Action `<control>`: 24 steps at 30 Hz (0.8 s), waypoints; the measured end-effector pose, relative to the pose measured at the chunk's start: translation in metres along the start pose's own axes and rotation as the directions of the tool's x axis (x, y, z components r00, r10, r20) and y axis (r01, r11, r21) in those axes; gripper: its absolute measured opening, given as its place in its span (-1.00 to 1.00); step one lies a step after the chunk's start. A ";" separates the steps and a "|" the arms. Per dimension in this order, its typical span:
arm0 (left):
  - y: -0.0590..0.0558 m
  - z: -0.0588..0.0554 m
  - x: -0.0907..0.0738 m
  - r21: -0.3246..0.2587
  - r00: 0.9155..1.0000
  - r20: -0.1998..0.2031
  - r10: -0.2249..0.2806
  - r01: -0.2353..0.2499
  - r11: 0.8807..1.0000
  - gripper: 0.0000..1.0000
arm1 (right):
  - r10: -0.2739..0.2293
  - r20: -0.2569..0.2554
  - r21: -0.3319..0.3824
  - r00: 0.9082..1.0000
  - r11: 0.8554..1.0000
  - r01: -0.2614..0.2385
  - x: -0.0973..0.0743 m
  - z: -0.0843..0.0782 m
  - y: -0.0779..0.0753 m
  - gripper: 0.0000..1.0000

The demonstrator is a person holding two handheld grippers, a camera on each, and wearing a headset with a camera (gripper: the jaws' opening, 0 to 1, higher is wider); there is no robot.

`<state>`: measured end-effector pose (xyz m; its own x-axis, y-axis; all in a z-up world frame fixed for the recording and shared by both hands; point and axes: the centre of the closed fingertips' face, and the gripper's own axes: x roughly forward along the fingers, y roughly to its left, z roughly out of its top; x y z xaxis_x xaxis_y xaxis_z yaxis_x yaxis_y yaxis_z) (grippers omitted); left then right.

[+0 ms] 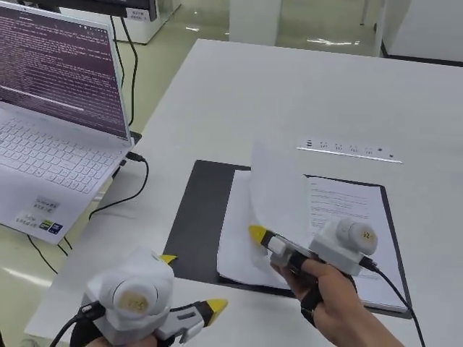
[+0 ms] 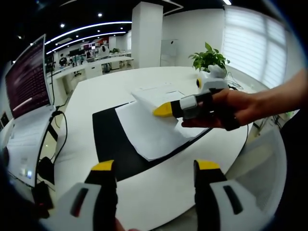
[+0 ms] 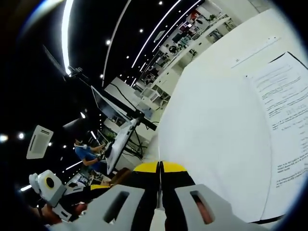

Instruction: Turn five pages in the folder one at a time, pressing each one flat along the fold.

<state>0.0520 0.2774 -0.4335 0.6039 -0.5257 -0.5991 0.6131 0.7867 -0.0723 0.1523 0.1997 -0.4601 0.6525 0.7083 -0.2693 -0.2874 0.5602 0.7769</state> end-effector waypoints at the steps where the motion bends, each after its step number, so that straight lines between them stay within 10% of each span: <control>1: 0.001 0.000 0.000 -0.003 1.000 0.000 0.001 -0.001 1.000 0.29 | 0.000 -0.003 0.007 1.000 1.000 0.000 0.002 -0.002 -0.001 -1.00; 24: 0.008 -0.011 0.001 -0.029 0.999 -0.036 -0.005 0.004 1.000 0.32 | -0.041 -0.124 0.086 0.991 0.995 0.052 0.039 -0.049 -0.042 -1.00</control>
<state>0.0515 0.2868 -0.4435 0.5820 -0.5180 -0.6269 0.6006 0.7935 -0.0982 0.1553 0.2250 -0.5314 0.5714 0.7326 -0.3698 -0.1913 0.5572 0.8081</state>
